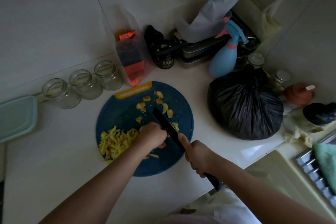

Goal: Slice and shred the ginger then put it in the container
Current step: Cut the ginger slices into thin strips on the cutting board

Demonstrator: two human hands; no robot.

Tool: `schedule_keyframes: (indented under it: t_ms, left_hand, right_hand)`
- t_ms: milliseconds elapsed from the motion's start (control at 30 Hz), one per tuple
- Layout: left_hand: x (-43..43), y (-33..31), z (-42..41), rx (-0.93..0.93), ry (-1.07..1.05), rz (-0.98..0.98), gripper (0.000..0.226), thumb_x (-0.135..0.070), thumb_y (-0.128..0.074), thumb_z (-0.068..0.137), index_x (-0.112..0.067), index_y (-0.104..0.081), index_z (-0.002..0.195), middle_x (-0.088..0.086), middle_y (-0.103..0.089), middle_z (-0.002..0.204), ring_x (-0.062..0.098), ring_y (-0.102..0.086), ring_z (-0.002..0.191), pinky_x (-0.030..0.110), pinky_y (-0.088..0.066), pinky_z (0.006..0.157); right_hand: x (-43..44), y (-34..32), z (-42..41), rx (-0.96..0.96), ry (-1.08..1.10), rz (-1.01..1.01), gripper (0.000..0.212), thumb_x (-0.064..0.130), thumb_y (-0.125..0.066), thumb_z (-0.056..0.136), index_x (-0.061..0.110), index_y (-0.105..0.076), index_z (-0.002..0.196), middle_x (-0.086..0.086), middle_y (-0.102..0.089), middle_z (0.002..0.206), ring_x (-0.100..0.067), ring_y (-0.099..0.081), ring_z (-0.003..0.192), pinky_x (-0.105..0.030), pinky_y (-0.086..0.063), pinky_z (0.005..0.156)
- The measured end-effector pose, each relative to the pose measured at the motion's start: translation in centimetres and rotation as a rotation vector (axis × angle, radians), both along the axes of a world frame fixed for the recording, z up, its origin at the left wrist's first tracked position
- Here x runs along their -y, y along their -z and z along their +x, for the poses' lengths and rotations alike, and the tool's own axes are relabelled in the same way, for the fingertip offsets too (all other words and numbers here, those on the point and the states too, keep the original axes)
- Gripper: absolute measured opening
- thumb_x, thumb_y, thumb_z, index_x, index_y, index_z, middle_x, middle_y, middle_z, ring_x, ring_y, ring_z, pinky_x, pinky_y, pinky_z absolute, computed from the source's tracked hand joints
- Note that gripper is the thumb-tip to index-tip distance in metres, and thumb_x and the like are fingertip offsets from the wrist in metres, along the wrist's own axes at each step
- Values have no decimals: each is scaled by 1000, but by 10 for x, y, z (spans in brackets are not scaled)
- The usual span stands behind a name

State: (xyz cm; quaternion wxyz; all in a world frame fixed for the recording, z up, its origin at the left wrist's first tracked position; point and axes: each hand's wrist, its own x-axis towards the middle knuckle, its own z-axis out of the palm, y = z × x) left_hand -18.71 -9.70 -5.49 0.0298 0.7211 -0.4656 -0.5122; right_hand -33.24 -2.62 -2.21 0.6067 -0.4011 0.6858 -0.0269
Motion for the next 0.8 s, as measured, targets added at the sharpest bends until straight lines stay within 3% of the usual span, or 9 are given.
schedule_keyframes:
  t_ms: [233, 367, 433, 500, 567, 633, 700, 800]
  left_hand:
    - [5, -3, -3, -30, -74, 61, 21, -5, -48, 93, 6, -63, 101, 10, -64, 72, 13, -64, 50, 21, -50, 44]
    - [7, -8, -3, -52, -99, 99, 19, -4, -49, 92, 6, -64, 99, 12, -65, 73, 17, -64, 57, 22, -51, 45]
    - [6, -8, -2, -49, -88, 99, 18, -4, -49, 92, 5, -63, 99, 12, -64, 74, 17, -64, 58, 22, -52, 45]
    - [5, -7, -2, -39, -69, 92, 18, -5, -49, 92, 4, -64, 95, 12, -65, 72, 19, -66, 62, 27, -58, 55]
    - [3, -8, -2, -14, -50, 76, 20, -5, -46, 92, 3, -65, 92, 11, -66, 71, 20, -67, 66, 33, -60, 69]
    - [2, -9, -1, 0, -44, 58, 22, -6, -45, 92, 3, -65, 91, 10, -67, 71, 19, -67, 66, 32, -59, 71]
    - [1, -12, -3, 0, -54, 54, 23, -6, -45, 92, 3, -66, 92, 10, -68, 71, 18, -67, 64, 29, -59, 67]
    - [1, -14, -4, 6, -71, 55, 21, -4, -47, 92, 3, -66, 90, 13, -68, 72, 20, -67, 65, 31, -59, 63]
  right_hand:
    - [3, 0, 7, -57, -78, -63, 65, 72, -18, 91, 14, -41, 72, -8, -48, 61, -13, -41, 33, -22, -40, 41]
    - [10, 0, 16, -91, -113, -94, 73, 69, -15, 93, 5, -49, 81, -14, -53, 71, -17, -50, 44, -24, -45, 44]
    - [13, 3, 20, -97, -109, -137, 68, 66, -16, 95, 9, -47, 76, -12, -53, 71, -17, -52, 51, -27, -49, 54]
    - [13, 6, 22, -102, -99, -203, 65, 64, -17, 97, 13, -48, 70, -8, -53, 67, -15, -53, 58, -31, -51, 71]
    - [14, 6, 23, -89, -90, -229, 62, 61, -19, 98, 15, -48, 68, -8, -54, 67, -17, -56, 63, -33, -50, 78]
    - [12, 2, 24, -74, -91, -261, 49, 56, -19, 100, 26, -44, 71, -13, -59, 77, -25, -62, 76, -36, -52, 82]
    - [10, 1, 24, -68, -80, -295, 43, 53, -19, 102, 30, -40, 71, -16, -59, 82, -30, -63, 86, -36, -51, 82]
    - [6, 4, 16, -107, -98, -279, 49, 57, -20, 100, 26, -39, 68, -6, -52, 72, -25, -57, 77, -32, -44, 73]
